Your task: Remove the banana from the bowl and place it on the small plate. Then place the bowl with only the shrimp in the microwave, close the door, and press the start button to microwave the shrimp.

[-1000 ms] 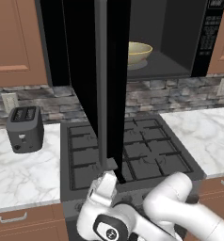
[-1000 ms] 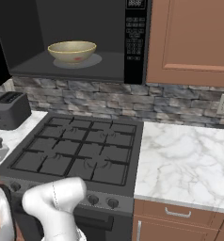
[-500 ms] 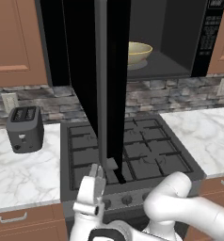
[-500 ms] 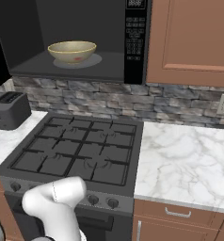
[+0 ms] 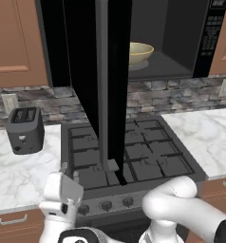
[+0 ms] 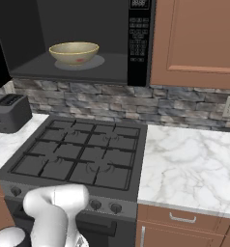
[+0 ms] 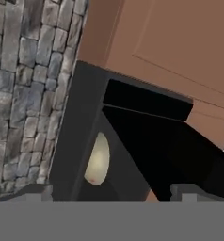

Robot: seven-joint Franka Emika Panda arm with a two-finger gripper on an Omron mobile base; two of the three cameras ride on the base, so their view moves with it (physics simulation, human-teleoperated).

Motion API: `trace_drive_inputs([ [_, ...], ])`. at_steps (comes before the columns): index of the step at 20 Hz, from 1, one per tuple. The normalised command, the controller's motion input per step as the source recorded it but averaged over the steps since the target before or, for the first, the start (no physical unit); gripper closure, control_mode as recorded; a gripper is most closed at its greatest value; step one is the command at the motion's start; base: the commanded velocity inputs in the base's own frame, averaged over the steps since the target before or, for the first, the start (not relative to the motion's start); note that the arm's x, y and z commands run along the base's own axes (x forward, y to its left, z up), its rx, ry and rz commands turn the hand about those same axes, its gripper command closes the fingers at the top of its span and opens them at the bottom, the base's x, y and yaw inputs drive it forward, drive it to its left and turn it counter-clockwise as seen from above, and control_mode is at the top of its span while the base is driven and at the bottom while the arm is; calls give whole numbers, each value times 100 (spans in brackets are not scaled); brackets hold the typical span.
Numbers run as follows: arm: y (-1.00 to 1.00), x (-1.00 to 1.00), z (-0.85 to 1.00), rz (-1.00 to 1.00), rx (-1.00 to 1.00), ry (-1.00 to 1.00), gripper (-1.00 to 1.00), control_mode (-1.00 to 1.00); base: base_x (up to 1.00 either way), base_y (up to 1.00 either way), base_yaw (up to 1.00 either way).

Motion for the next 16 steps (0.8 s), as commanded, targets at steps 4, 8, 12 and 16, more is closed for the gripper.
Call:
trace_drive_inputs([
  [4,56,0,34,-15,0,15,-100,-100,0,0,0],
  [8,-3,0,39,-22,6,13,-100,-100,0,0,0],
  [12,-61,0,37,-22,18,11,-100,-100,0,0,0],
  [16,-74,0,29,-18,19,10,-100,-100,0,0,0],
])
